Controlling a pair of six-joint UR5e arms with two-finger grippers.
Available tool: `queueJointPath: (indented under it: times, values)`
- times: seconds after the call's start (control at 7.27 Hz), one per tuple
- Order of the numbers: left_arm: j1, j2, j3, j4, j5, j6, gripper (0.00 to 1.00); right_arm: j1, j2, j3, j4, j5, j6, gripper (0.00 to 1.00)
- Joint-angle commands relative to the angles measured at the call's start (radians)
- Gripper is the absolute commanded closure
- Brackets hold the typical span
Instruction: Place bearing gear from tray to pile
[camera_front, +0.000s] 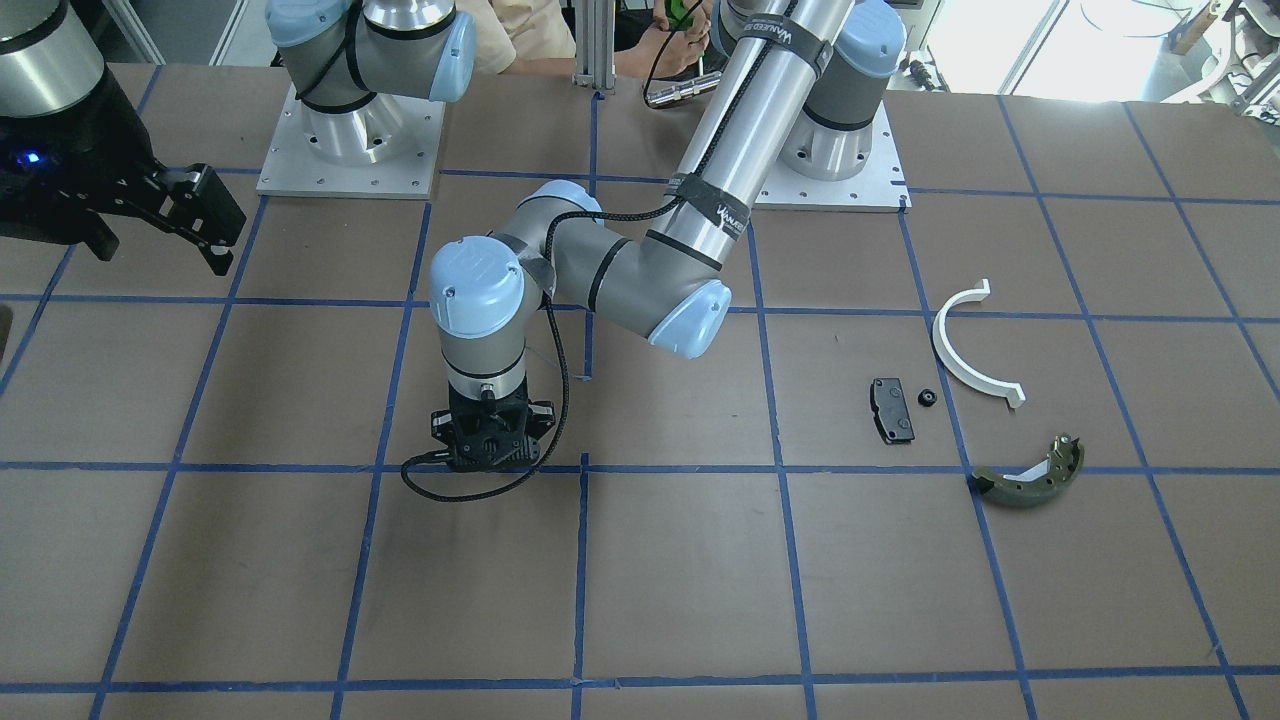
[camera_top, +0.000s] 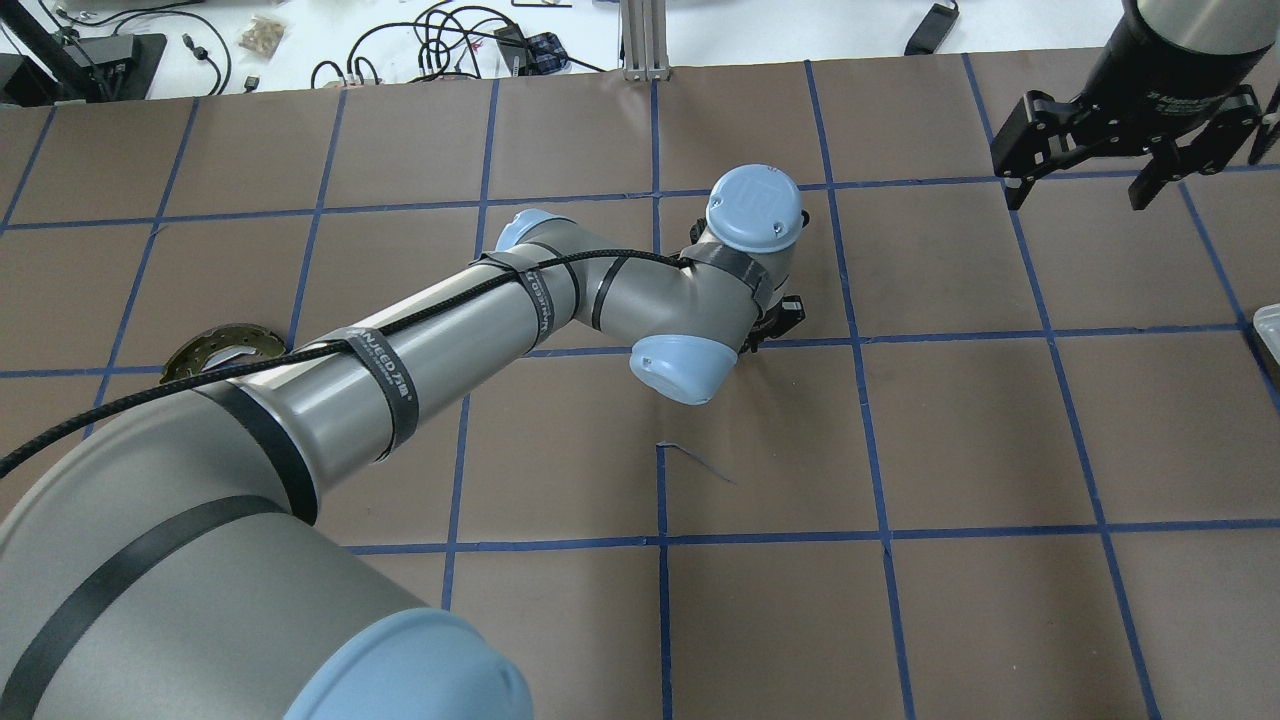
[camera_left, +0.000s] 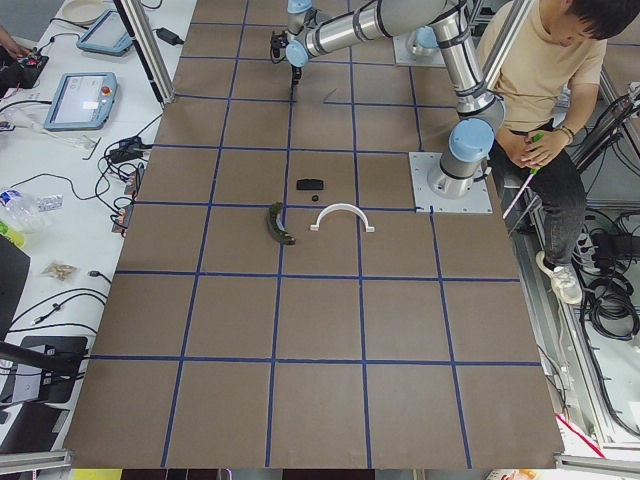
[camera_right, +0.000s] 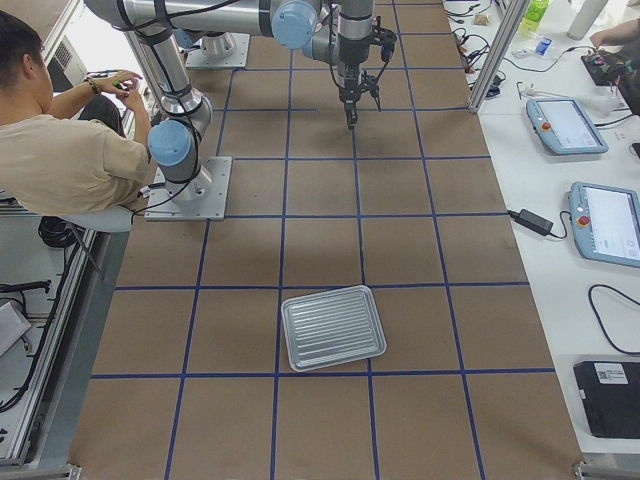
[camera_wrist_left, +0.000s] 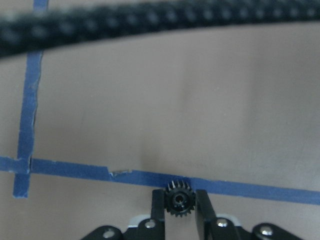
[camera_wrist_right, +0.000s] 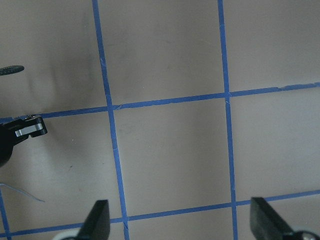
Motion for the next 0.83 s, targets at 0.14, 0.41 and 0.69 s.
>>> queueJointPath:
  times: [0.14,0.41,0.69]
  values:
    - [0.116,0.145,-0.012,-0.296,0.010,0.131,0.86,0.006,-0.008,0.012,0.000,0.008,0.078,0.00]
    - [0.240,0.283,-0.033,-0.511,0.013,0.350,0.88,0.044,-0.010,0.017,-0.007,0.003,0.109,0.00]
    - [0.378,0.408,-0.125,-0.572,0.049,0.563,0.90,0.077,-0.010,0.018,-0.012,0.002,0.161,0.00]
